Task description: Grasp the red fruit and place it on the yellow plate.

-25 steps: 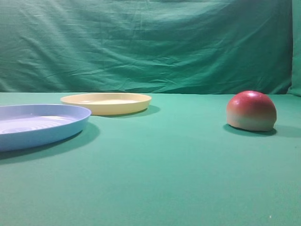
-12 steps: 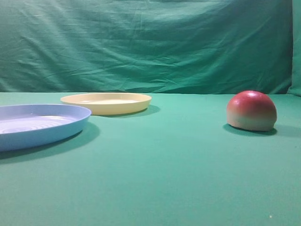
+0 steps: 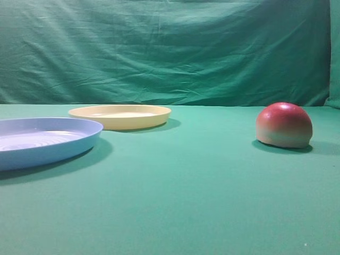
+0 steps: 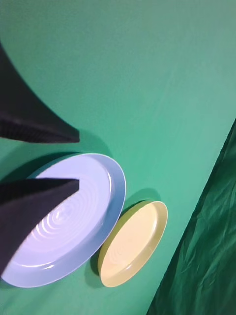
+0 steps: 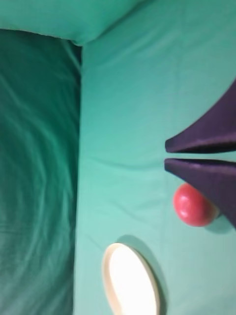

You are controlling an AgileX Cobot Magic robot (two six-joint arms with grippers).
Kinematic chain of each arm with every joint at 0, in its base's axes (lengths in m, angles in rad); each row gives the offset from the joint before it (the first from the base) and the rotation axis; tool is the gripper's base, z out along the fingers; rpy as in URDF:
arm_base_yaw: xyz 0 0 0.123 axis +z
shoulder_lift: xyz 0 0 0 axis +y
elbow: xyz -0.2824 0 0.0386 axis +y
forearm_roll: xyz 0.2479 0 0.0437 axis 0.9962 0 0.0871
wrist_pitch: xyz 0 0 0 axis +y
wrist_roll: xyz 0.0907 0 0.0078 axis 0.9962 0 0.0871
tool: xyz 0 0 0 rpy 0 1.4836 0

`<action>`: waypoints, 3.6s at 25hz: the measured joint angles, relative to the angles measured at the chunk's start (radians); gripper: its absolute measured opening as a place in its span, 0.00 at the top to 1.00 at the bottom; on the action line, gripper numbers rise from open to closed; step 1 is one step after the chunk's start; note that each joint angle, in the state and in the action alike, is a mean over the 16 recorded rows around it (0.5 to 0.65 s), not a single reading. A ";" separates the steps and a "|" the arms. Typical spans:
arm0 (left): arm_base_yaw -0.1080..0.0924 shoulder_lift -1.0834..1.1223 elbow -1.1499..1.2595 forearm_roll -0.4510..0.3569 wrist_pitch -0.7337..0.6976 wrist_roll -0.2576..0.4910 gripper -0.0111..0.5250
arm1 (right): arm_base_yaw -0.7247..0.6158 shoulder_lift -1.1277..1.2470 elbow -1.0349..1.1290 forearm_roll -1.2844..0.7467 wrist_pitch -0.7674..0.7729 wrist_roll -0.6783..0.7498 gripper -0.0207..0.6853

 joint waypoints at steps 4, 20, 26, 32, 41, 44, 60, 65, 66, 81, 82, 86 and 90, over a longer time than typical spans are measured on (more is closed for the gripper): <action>0.000 0.000 0.000 0.000 0.000 0.000 0.69 | 0.033 0.164 -0.087 -0.007 0.054 -0.044 0.97; 0.000 0.000 0.000 0.000 0.000 0.000 0.69 | 0.227 0.696 -0.392 -0.086 0.034 -0.111 0.66; 0.000 0.000 0.000 0.000 0.000 0.000 0.69 | 0.230 0.832 -0.448 -0.088 0.018 -0.111 0.32; 0.000 0.000 0.000 0.000 0.000 0.000 0.69 | 0.230 0.949 -0.465 -0.087 -0.019 -0.110 0.08; 0.000 0.000 0.000 0.000 0.000 0.000 0.69 | 0.232 1.064 -0.497 -0.085 -0.064 -0.109 0.30; 0.000 0.000 0.000 0.000 0.000 0.000 0.69 | 0.238 1.079 -0.541 -0.079 -0.056 -0.109 0.41; 0.000 0.000 0.000 0.000 0.000 0.000 0.69 | 0.446 1.271 -1.047 -0.040 -0.111 -0.109 0.65; 0.000 0.000 0.000 0.000 0.000 0.000 0.69 | 0.489 1.396 -1.176 -0.036 -0.140 -0.110 0.53; 0.000 0.000 0.000 0.000 0.000 0.000 0.69 | 0.492 1.417 -1.195 -0.036 -0.142 -0.110 0.50; 0.000 0.000 0.000 0.000 0.000 0.000 0.69 | 0.500 1.337 -1.274 -0.082 -0.007 -0.105 0.19; 0.000 0.000 0.000 0.000 0.000 0.000 0.69 | 0.500 1.306 -1.274 -0.088 0.024 -0.101 0.23; 0.000 0.000 0.000 0.000 0.000 0.000 0.69 | 0.501 1.164 -1.276 -0.109 0.171 -0.074 0.45; 0.000 0.000 0.000 0.000 0.000 0.000 0.69 | 0.501 1.008 -1.263 -0.119 0.322 -0.031 0.68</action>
